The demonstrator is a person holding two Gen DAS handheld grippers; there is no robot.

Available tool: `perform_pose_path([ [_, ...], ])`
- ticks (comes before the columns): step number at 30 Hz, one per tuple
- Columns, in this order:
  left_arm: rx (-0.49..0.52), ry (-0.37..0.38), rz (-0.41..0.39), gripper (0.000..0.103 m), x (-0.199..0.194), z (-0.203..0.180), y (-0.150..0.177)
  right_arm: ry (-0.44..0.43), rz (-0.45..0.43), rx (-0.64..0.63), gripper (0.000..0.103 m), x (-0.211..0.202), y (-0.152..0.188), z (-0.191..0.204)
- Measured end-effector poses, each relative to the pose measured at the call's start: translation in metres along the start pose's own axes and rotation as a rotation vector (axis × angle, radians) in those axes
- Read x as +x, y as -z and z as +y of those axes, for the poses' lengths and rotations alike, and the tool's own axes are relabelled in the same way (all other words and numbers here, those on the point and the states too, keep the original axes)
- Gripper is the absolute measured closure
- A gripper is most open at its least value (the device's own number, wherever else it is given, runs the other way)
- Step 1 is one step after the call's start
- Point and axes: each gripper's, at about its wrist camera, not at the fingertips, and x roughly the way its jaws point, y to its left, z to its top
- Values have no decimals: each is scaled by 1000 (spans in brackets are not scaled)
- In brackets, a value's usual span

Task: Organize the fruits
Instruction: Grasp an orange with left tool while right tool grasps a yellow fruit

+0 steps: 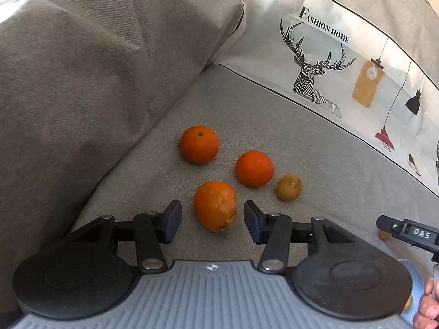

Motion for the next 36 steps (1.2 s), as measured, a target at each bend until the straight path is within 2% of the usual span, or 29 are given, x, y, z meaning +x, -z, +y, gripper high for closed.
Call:
perform_pose_path([
  [2, 20, -7, -6, 51, 1, -4, 0, 10, 17, -5, 55, 9, -1, 0],
  [3, 32, -12, -6, 59, 2, -5, 0, 8, 23, -6, 55, 11, -2, 0],
  [4, 42, -15, -6, 65, 2, -7, 1, 12, 20, -13, 59, 13, -3, 1],
  [5, 50, -16, -8, 66, 2, -7, 1, 22, 17, -26, 72, 13, -3, 2],
  [6, 53, -14, -10, 67, 2, -7, 2, 29, 16, -36, 76, 14, -3, 3],
  [10, 53, -17, -25, 67, -2, -5, 3, 4, -7, 12, 76, 5, -3, -1],
  [14, 61, 8, -60, 67, -16, -4, 7, -28, -90, 32, 76, -21, -2, -2],
  [19, 93, 105, -136, 67, -46, -9, 15, -59, -154, 56, 76, -68, 9, -3],
  [24, 165, 208, -190, 67, -80, -21, 32, -101, -222, 65, 76, -129, 39, -3],
  [30, 176, 365, -172, 67, -124, -34, 66, -108, -324, 77, 76, -196, 87, -17],
  [33, 234, 409, -153, 67, -137, -46, 83, -109, -366, 101, 76, -215, 113, -31],
  [36, 320, 422, -142, 67, -142, -61, 99, -82, -337, 77, 76, -220, 128, -37],
])
